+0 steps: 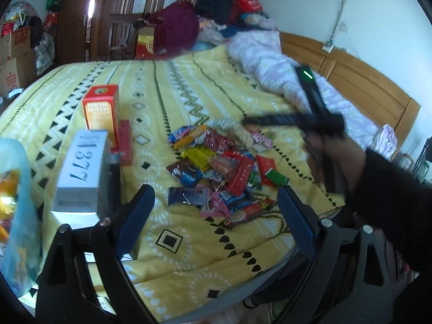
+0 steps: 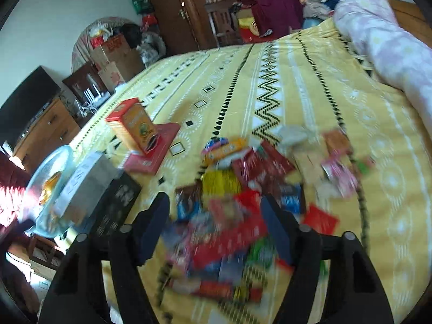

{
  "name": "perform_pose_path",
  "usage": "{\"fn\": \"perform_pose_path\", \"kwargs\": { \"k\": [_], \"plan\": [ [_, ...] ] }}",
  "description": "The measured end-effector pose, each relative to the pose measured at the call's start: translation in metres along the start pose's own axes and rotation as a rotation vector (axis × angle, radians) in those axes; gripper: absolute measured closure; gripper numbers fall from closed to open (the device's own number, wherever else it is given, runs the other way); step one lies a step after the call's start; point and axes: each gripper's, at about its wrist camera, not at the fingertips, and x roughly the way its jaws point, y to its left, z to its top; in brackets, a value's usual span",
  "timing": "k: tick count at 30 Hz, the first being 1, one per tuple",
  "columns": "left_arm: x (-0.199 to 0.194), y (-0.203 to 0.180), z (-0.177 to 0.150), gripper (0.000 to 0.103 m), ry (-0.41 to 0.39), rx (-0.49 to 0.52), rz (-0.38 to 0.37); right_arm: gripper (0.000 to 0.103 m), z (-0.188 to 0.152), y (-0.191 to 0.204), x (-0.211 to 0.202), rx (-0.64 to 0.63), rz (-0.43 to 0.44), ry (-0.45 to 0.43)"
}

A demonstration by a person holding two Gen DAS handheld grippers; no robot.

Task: Organize snacks
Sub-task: 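Move both open tools back toward the snack heap on the bed, then grasp a blue snack bag with the left tool while the right grasps an orange biscuit pack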

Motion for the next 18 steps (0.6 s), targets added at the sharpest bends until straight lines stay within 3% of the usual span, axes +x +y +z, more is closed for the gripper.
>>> {"fn": "perform_pose_path", "kwargs": {
  "k": [7, 10, 12, 15, 18],
  "plan": [
    [0.045, 0.021, -0.019, 0.01, 0.086, -0.053, -0.008, 0.031, 0.103, -0.005, 0.192, -0.088, 0.023, 0.228],
    [0.061, 0.028, -0.026, 0.01, 0.141, -0.06, -0.016, 0.032, 0.113, -0.008, 0.261, -0.08, 0.034, 0.33],
    [0.066, 0.032, -0.031, 0.01, 0.165, -0.068, -0.011, 0.03, 0.096, -0.01, 0.295, -0.075, 0.054, 0.423],
    [0.062, 0.036, -0.035, 0.01, 0.169, -0.099, -0.019, 0.028, 0.07, 0.005, 0.288, -0.165, 0.032, 0.412],
    [0.06, 0.037, -0.039, 0.01, 0.166, -0.117, -0.025, 0.028, 0.041, 0.025, 0.251, -0.214, 0.125, 0.419]
  ]
}}
